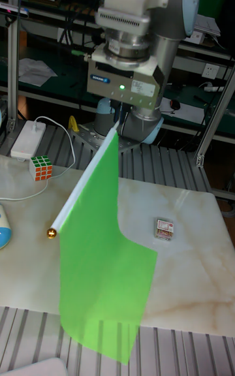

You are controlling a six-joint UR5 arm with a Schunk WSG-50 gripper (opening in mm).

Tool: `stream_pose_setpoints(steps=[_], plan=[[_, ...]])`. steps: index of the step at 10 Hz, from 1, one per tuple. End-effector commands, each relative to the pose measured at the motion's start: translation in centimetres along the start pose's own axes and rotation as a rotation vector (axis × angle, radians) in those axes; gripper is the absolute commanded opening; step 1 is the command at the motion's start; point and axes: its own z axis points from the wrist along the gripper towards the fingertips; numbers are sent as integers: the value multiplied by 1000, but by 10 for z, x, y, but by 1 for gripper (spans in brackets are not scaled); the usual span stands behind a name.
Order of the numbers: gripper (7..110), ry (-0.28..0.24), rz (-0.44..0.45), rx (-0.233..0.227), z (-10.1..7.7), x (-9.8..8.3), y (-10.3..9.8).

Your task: Wave the flag

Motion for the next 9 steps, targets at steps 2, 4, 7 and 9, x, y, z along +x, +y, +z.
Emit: stream_pose_setpoints(steps=[2,4,7,9], plan=[[7,9,29,-13,-23,14,22],[7,6,33,-6,-27,16,25],[7,0,17,23,-27,14,19],[7,-5,-91,59,-27,11,10]])
